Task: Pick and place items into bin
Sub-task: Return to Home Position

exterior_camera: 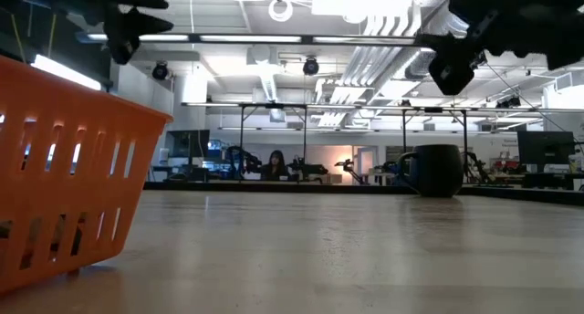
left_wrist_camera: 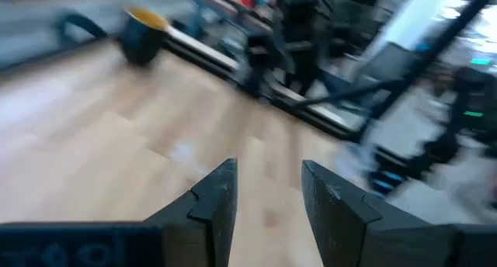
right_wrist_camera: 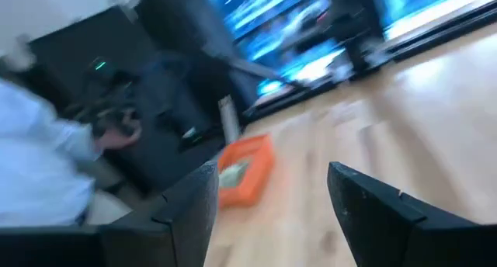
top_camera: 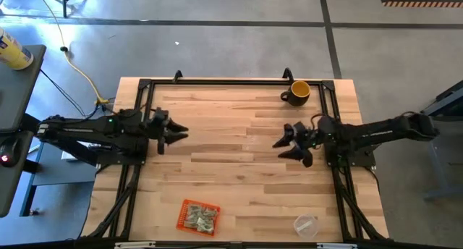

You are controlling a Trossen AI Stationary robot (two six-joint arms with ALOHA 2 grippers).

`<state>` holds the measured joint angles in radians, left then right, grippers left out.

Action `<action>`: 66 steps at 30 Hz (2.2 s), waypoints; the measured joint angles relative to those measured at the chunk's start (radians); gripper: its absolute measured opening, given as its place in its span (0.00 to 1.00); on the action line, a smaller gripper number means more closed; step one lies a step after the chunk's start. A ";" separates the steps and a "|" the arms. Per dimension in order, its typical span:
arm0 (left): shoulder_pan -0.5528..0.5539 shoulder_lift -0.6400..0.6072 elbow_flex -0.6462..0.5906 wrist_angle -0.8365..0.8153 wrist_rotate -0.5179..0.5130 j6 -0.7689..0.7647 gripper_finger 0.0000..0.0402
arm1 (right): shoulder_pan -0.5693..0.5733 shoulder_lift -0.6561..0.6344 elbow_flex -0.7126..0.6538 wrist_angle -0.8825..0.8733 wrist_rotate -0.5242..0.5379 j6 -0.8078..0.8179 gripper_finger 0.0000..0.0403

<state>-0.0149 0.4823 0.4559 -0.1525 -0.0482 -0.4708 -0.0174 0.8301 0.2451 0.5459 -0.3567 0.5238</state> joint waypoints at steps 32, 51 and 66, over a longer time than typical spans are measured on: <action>-0.123 -0.476 -0.304 -0.269 -0.251 -0.137 0.45 | -0.004 -0.217 -0.235 0.012 0.283 -0.008 0.56; -0.123 -0.476 -0.304 -0.270 -0.250 -0.137 0.45 | -0.004 -0.216 -0.236 -0.118 0.282 -0.008 0.57; -0.123 -0.476 -0.303 -0.269 -0.250 -0.137 0.45 | -0.004 -0.216 -0.236 -0.121 0.282 -0.008 0.56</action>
<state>-0.1379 0.0067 0.1528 -0.4218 -0.2977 -0.6075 -0.0212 0.6140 0.0090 0.4252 -0.0746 0.5156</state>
